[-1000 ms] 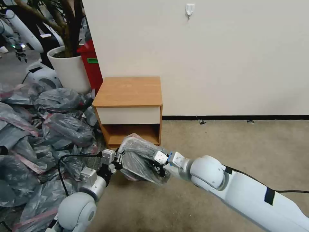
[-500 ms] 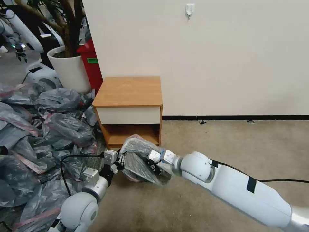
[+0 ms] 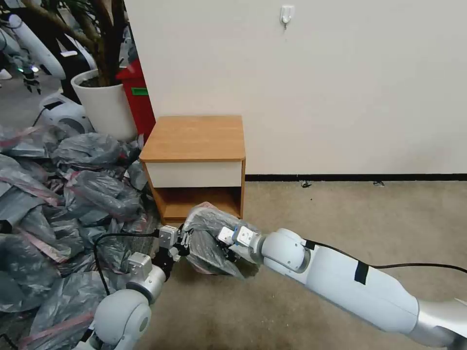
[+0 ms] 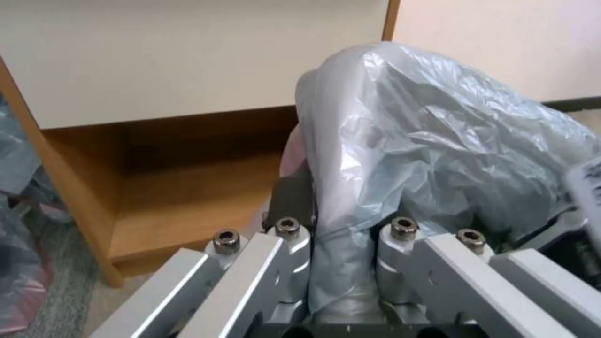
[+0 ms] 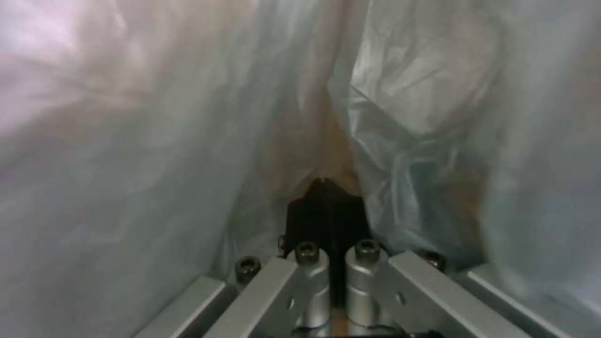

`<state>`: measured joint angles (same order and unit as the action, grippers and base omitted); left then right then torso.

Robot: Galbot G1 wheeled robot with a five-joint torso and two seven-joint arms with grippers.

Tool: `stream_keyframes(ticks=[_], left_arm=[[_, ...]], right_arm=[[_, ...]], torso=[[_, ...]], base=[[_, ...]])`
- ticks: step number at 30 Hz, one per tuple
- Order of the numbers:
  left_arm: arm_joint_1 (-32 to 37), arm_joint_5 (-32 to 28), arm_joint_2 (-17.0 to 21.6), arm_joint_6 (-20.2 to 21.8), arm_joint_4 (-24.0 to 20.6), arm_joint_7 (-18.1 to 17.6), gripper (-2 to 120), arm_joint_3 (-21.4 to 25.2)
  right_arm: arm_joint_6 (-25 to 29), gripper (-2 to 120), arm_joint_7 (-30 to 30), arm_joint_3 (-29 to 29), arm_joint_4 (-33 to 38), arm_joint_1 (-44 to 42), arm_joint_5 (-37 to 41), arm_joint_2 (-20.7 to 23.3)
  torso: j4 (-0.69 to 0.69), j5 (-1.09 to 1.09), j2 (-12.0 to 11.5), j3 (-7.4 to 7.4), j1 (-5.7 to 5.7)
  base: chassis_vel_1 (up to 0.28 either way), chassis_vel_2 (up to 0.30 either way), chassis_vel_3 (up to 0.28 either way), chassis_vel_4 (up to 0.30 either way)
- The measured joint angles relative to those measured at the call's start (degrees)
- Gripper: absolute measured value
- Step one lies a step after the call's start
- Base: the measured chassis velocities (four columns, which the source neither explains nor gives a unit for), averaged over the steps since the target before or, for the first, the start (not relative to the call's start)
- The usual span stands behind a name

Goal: Pick up the garbage bag from the table and place it over the trash can.

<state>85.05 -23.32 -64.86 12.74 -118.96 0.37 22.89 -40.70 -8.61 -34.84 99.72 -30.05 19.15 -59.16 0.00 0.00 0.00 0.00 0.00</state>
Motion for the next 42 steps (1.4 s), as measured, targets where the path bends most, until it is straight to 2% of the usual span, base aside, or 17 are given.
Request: stream_keyframes(ticks=[19, 26, 42], left_arm=[[0.3, 0.0, -1.0, 0.0, -0.5, 0.0, 9, -0.3], [0.8, 0.4, -1.1, 0.0, -0.6, 0.3, 9, -0.6], [1.1, 0.7, -1.4, 0.0, -0.8, 0.4, 9, -0.6]], right_arm=[[0.1, 0, 1.5, -1.9, -7.3, 0.7, -0.4, -4.2], [0.1, 0, 2.5, -2.5, -10.1, 1.3, 2.0, -5.7], [0.1, 0, 3.6, -2.9, -13.4, 1.1, 1.2, -6.6]], torso=[[0.00, 0.00, 0.0, 0.00, 0.00], [0.00, 0.00, 0.0, 0.00, 0.00], [0.00, 0.00, 0.0, 0.00, 0.00]], base=[[0.000, 0.000, 0.000, 0.000], [0.000, 0.000, 0.000, 0.000], [0.000, 0.000, 0.000, 0.000]])
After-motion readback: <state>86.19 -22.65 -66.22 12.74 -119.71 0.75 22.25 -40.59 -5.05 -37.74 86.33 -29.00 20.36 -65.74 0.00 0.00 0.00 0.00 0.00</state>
